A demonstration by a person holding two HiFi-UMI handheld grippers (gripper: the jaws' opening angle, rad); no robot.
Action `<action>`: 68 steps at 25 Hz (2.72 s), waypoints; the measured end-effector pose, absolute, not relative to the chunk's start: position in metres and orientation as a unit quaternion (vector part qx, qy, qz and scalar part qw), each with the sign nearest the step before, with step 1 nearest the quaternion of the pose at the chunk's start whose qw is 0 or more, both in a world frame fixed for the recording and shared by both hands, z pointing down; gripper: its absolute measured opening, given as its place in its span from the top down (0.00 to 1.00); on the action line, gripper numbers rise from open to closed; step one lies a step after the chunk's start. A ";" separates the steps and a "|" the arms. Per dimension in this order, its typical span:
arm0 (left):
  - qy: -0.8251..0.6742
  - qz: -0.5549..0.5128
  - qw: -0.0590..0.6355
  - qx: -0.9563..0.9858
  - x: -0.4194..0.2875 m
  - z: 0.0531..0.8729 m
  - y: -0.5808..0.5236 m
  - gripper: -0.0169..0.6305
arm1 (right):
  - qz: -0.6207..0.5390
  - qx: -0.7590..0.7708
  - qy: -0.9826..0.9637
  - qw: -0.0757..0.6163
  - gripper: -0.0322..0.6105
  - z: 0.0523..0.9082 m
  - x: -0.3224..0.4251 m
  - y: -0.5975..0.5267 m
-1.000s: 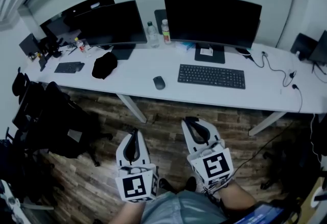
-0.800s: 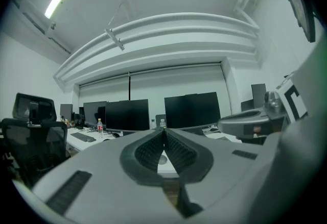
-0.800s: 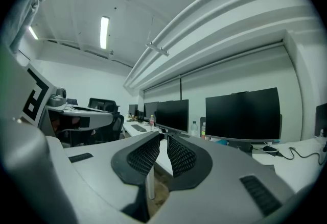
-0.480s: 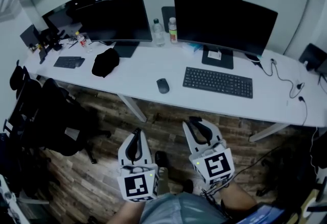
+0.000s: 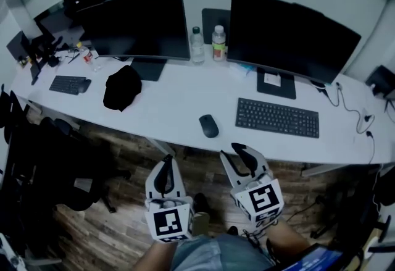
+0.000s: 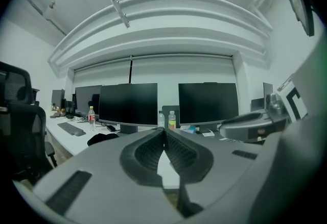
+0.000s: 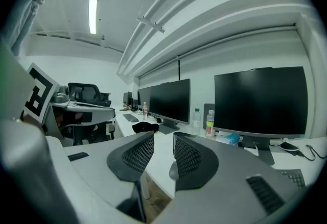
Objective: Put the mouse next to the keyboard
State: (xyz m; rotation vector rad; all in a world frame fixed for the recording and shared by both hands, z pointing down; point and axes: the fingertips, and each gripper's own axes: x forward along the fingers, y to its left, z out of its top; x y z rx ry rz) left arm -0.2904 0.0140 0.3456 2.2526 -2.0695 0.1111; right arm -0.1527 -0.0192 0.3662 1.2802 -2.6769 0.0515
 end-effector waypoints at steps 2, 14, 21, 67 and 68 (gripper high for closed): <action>-0.667 0.029 0.038 0.743 -0.302 0.338 -0.007 0.97 | 0.015 0.438 -0.895 0.088 0.74 0.363 -0.166 -0.039; -0.641 0.000 0.006 0.767 -0.339 0.316 -0.071 0.97 | -0.016 0.466 -0.880 0.088 0.68 0.345 -0.207 -0.101; -0.641 0.017 0.023 0.767 -0.343 0.329 -0.088 0.97 | 0.007 0.470 -0.876 0.107 0.60 0.363 -0.212 -0.123; -0.642 0.133 0.151 0.740 -0.359 0.476 -0.128 0.97 | 0.176 0.442 -0.826 0.302 0.48 0.589 -0.204 -0.165; -0.643 0.132 0.146 0.740 -0.360 0.472 -0.129 0.97 | 0.178 0.444 -0.827 0.295 0.48 0.585 -0.203 -0.165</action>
